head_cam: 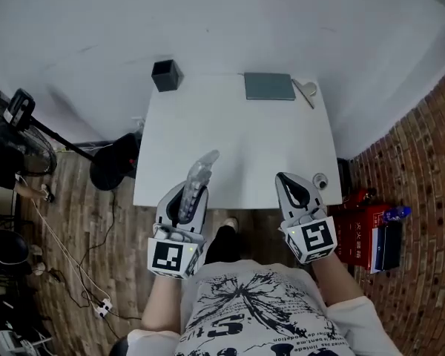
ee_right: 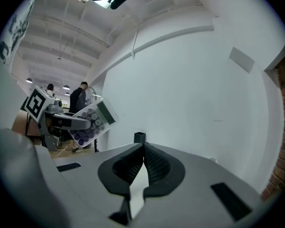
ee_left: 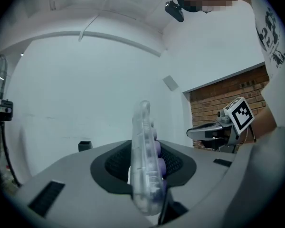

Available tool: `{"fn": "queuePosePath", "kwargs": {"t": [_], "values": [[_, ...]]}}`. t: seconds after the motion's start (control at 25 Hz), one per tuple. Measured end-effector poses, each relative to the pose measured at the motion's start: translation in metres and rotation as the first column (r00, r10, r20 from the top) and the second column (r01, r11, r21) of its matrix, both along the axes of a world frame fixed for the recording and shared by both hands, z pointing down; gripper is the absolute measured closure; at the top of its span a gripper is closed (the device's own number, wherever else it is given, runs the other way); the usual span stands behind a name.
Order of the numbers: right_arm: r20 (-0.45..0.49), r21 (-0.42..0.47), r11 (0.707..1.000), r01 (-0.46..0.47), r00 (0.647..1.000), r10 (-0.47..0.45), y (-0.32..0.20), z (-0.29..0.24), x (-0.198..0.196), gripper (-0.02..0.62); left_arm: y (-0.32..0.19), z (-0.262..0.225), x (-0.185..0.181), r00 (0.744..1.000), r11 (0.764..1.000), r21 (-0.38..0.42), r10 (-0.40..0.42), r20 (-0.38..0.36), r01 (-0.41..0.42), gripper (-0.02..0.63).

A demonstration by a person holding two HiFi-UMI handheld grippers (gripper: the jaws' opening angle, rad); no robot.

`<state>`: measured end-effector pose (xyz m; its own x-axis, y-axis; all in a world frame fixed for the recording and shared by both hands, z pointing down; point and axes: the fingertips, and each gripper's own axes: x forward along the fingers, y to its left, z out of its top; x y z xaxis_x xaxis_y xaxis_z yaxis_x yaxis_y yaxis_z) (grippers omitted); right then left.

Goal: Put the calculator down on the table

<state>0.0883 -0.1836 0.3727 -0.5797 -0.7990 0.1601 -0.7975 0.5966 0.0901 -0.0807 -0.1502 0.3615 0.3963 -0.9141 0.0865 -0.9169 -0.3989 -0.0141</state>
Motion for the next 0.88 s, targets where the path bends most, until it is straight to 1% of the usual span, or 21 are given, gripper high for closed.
{"fn": "queuePosePath", "kwargs": {"t": [0.08, 0.16, 0.24, 0.44, 0.64, 0.76, 0.88], "values": [[-0.004, -0.015, 1.000, -0.018, 1.000, 0.018, -0.027, 0.005, -0.003, 0.580, -0.030, 0.004, 0.001, 1.000, 1.000, -0.004, 0.023, -0.009, -0.023, 0.463], [-0.012, -0.032, 0.999, -0.031, 0.999, 0.031, -0.050, 0.012, -0.007, 0.580, -0.056, 0.014, 0.000, 0.999, 0.998, -0.033, 0.049, 0.016, -0.048, 0.463], [-0.023, -0.046, 0.998, -0.039, 0.999, 0.038, -0.072, 0.020, -0.012, 0.581, -0.081, 0.023, -0.002, 0.998, 0.996, -0.064, 0.062, 0.017, -0.061, 0.463], [-0.027, -0.099, 0.993, -0.056, 0.998, 0.053, -0.120, 0.050, -0.017, 0.580, -0.134, 0.064, -0.005, 0.997, 0.987, -0.150, 0.059, -0.040, -0.064, 0.463], [-0.029, -0.184, 0.981, -0.066, 0.998, 0.062, -0.146, 0.088, -0.023, 0.580, -0.159, 0.118, -0.004, 0.996, 0.961, -0.266, 0.066, -0.056, -0.078, 0.463], [-0.041, -0.218, 0.974, -0.068, 0.997, 0.061, -0.161, 0.109, -0.030, 0.580, -0.171, 0.148, -0.007, 0.996, 0.942, -0.326, 0.063, -0.070, -0.083, 0.463], [-0.049, -0.245, 0.967, -0.071, 0.997, 0.060, -0.170, 0.127, -0.032, 0.580, -0.181, 0.171, -0.006, 0.994, 0.923, -0.377, 0.049, -0.100, -0.083, 0.463]]}}
